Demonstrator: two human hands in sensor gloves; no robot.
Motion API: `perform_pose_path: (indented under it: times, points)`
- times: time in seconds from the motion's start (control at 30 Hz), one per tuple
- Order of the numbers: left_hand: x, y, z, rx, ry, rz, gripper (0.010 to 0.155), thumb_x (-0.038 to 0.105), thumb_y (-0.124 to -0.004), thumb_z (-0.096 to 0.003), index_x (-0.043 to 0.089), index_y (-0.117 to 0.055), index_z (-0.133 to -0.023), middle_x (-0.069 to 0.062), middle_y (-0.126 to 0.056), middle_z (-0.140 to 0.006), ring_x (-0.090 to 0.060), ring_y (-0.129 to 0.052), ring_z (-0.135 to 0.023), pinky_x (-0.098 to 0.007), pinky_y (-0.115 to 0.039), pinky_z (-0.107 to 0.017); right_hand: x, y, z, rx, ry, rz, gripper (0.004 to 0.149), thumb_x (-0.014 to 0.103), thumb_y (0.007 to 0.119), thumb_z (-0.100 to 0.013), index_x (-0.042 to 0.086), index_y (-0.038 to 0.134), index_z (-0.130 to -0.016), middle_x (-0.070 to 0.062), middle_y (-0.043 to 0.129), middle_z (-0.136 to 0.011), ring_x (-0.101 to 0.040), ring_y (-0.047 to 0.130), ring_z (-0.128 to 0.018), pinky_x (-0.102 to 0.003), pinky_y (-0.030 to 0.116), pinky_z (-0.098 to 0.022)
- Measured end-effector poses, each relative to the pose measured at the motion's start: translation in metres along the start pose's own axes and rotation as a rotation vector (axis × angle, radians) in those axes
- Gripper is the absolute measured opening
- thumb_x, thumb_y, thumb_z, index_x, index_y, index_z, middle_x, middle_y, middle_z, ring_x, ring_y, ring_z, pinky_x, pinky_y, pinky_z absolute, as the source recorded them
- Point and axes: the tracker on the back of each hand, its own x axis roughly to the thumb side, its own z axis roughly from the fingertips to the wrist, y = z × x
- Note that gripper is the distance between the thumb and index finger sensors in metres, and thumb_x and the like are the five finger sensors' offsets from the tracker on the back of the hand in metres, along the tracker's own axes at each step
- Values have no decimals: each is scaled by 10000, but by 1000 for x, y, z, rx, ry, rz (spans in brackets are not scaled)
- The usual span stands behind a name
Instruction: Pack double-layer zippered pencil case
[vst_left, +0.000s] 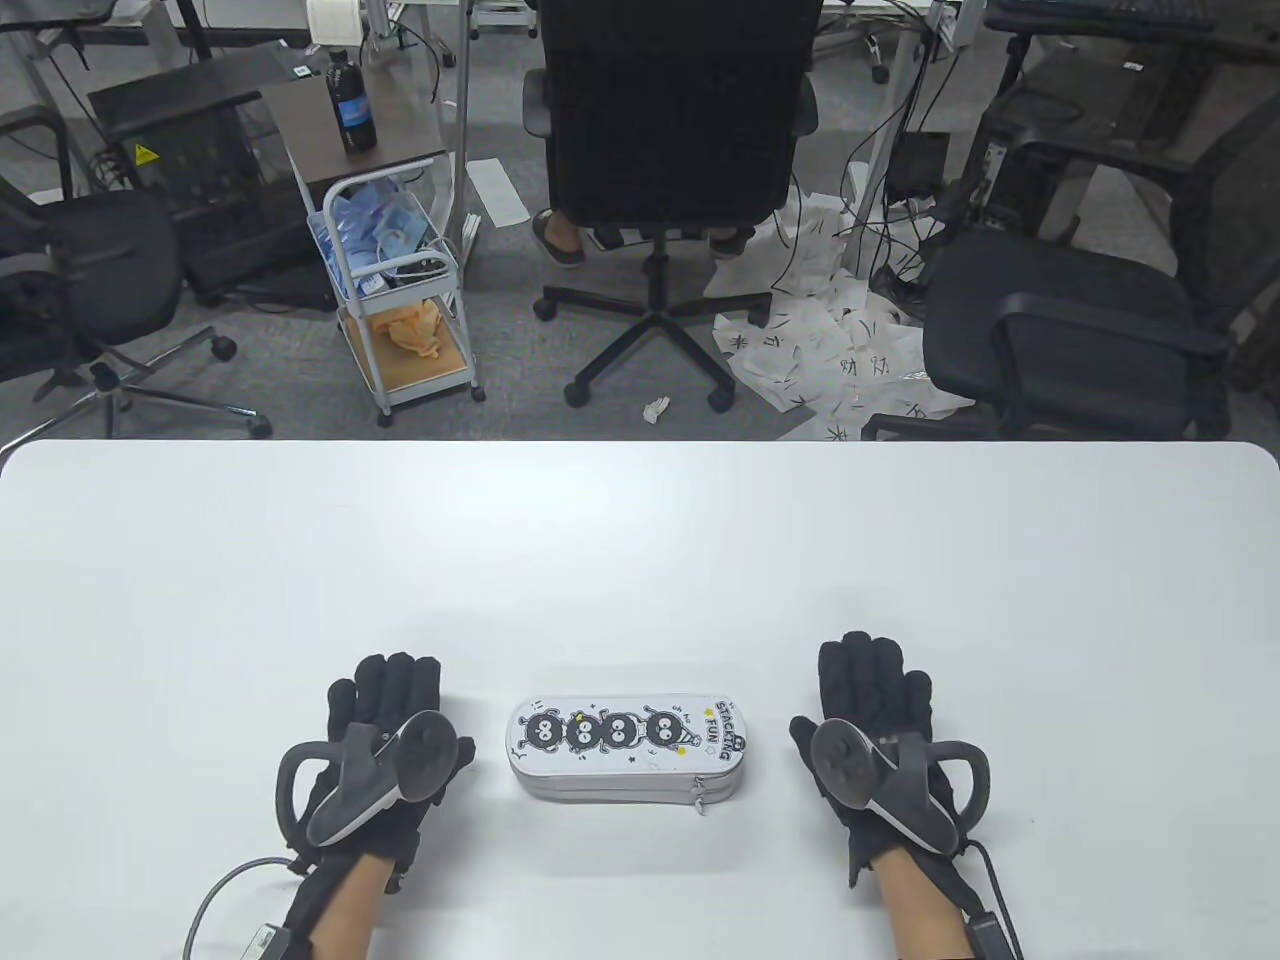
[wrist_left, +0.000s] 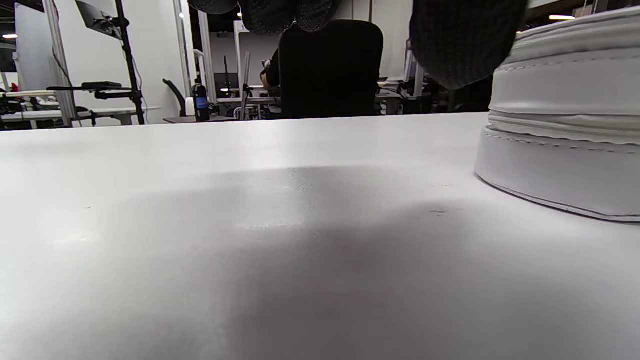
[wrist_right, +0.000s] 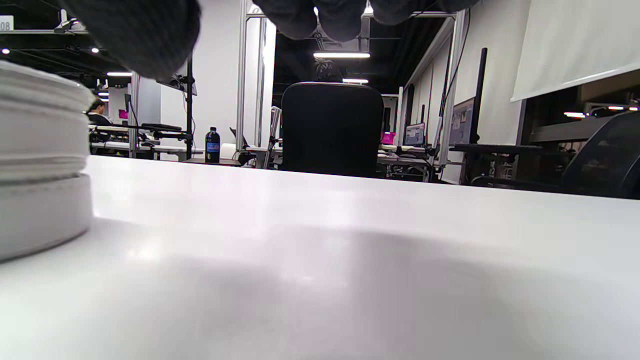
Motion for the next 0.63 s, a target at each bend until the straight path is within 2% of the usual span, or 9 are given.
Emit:
perform_pose_path:
  times: [0.63]
  points:
    - [-2,-2,-2,-16,-18,11,914,580,-802,-516,84,-431,-1188,-216,-465,-1208,-502,-387,-1077,-615,-309,-734,3,7,2,57,-12,-8,749,557,646,-502,178,391,-1095,-126,359,-1178,-372,333,-1039,-560,368,-716]
